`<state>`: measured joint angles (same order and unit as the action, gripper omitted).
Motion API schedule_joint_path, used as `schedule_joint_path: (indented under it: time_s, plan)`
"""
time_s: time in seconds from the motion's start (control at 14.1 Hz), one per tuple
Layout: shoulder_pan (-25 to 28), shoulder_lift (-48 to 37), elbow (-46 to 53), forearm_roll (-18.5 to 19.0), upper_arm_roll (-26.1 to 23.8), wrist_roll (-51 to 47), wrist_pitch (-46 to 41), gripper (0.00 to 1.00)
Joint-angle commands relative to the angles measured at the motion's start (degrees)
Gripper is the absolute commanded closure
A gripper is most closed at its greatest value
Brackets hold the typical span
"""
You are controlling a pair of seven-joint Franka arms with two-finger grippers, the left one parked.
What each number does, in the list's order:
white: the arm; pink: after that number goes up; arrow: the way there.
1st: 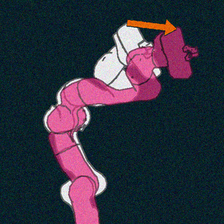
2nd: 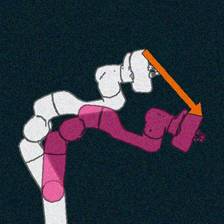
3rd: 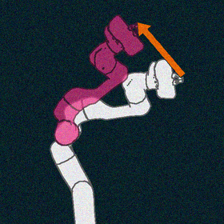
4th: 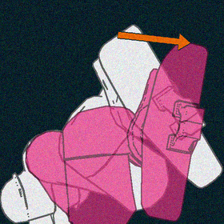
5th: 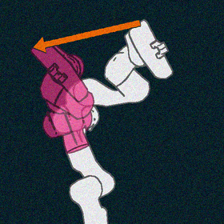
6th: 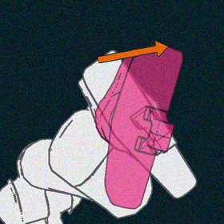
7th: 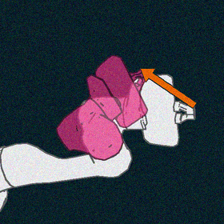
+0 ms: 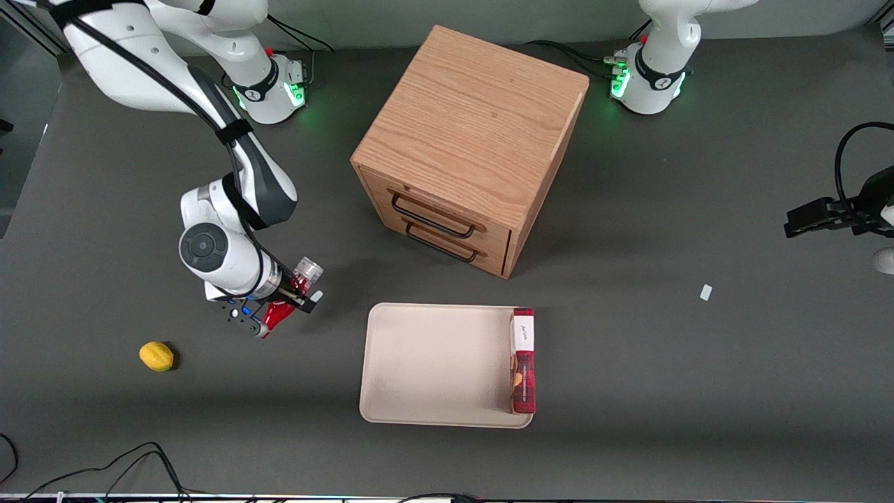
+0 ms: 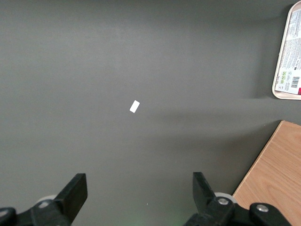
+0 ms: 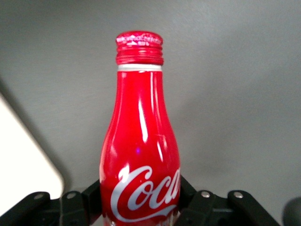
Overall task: Place coke bottle on tray
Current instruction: 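Carry the bottle with the right gripper over the cream tray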
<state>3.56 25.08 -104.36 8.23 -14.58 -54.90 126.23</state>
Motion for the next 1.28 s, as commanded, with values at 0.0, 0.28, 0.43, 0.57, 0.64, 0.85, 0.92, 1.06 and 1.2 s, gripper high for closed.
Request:
schedule_joint_path:
  time_s: [0.0, 0.28, 0.43, 0.57, 0.64, 0.85, 0.92, 1.06, 1.2]
  plan:
    - [3.72, 0.23, 7.39, 0.65, -0.01, -1.7, -5.37, 1.0]
    - [9.87, 4.17, 16.18, 1.61, 0.16, -2.23, -5.91, 1.0]
    - [11.98, 8.9, 21.45, 4.14, 0.08, -2.23, -7.83, 1.0]
    - [14.1, 14.79, 27.43, 6.09, 0.16, -1.36, -8.1, 1.0]
    - [14.19, 17.6, 30.5, 7.31, 0.08, -0.22, -8.19, 1.0]
    - [15.42, 23.59, 36.32, 9.96, 0.16, 3.99, -7.93, 1.0]
    - [15.42, 25.26, 38.16, 10.05, 0.16, 5.23, -7.58, 1.0]
    - [15.6, 28.16, 41.5, 10.05, 0.16, 6.9, -5.75, 1.0]
    - [15.86, 30.19, 41.96, 10.05, 0.34, 8.3, -1.01, 1.0]
